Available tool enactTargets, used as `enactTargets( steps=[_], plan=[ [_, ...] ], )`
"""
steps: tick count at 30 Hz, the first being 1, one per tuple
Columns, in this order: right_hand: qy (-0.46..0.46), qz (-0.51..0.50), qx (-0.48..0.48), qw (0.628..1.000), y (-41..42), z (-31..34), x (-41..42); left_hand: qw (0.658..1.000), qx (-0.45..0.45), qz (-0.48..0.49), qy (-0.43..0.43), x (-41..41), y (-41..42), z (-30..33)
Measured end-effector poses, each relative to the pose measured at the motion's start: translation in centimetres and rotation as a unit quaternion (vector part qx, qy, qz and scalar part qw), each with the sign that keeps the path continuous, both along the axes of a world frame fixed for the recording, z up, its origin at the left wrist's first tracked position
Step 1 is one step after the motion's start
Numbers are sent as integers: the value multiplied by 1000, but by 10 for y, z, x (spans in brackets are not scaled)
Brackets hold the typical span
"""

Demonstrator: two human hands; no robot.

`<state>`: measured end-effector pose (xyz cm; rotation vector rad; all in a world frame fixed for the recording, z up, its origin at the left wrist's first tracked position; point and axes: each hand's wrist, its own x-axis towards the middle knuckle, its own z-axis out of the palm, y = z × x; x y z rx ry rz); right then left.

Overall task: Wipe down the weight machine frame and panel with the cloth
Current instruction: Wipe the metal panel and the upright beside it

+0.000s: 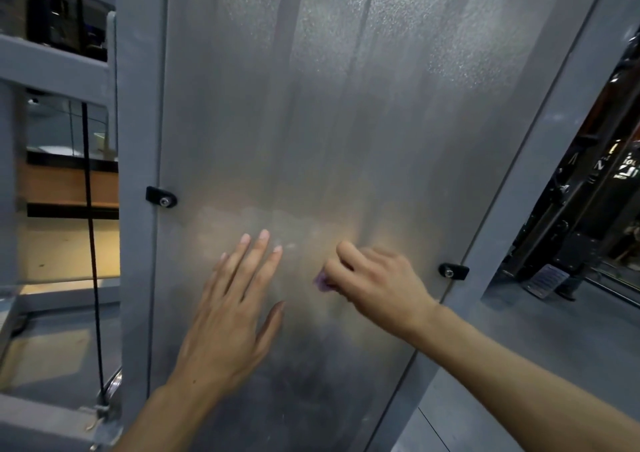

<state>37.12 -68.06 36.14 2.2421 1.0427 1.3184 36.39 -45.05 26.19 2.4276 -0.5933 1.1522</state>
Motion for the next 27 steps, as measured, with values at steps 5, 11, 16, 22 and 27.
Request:
enactTargets(
  steps=[5,11,16,22,27],
  plan=[
    [-128,-33,185,974,12,53,3,1000,12,17,14,-1,8,-3],
    [-33,7,0,999,11,-9,10,999,4,38,35,-1,18,-4],
    [-125,3,122,985,21,51,14,998,6,39,57,1,23,-9],
    [-55,13,33,998,23,0,15,996,-3,42,72,4,24,-12],
    [-87,20,52,995,29,31,15,997,-10,36,63,3,25,-11]
  ],
)
